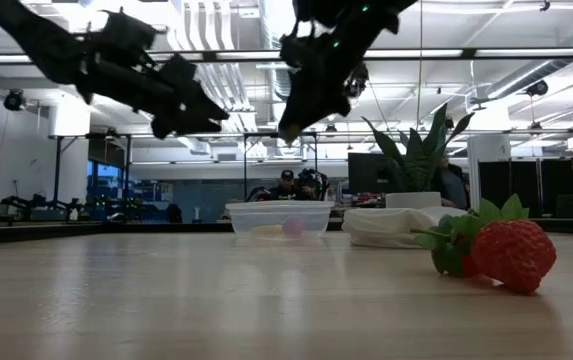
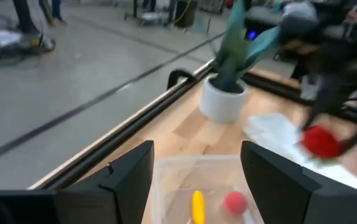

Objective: Pick and placing Produce into tupperware
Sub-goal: Put the strawberry into the transparent bin

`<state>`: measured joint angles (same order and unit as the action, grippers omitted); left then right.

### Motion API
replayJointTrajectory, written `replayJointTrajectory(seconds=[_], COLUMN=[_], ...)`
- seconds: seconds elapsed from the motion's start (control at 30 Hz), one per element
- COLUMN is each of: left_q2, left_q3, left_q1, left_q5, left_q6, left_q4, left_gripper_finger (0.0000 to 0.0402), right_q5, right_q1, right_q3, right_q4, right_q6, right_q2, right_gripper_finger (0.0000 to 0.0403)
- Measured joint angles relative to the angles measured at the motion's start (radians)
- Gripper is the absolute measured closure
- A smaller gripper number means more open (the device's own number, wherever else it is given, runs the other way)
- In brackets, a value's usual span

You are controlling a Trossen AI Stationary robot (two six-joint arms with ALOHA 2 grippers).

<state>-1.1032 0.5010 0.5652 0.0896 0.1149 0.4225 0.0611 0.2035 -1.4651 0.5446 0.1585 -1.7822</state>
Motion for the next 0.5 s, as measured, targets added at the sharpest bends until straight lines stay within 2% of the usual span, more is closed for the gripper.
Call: replayJointTrajectory(seconds=[0.13,0.27,0.5], left_q2=[0.137,0.255,0.398], left_q3=[-0.066,-0.117,-0.173], left_q1=[-0.005,-0.005,-0.005], left_q5=[0.023,0.035,0.036], left_q6=[-0.001,-0.001,0.002], left_q4=[-0.003,-0.014,-0.014], left_gripper_finger=[0.0176,0.0176,0.0176], right_q5=[-0.059,-0.072,-0.104], right_q1=[0.027,0.048,0.082], right_q3=[-0.073,-0.139,-0.224], right_q4=[0.041,0.069,0.105], right_q6=[-0.035,-0.062,-0.100], right_q2=[-0.089,-0.165,-0.277], right_gripper_finger=[0.0273,0.0273,0.0273])
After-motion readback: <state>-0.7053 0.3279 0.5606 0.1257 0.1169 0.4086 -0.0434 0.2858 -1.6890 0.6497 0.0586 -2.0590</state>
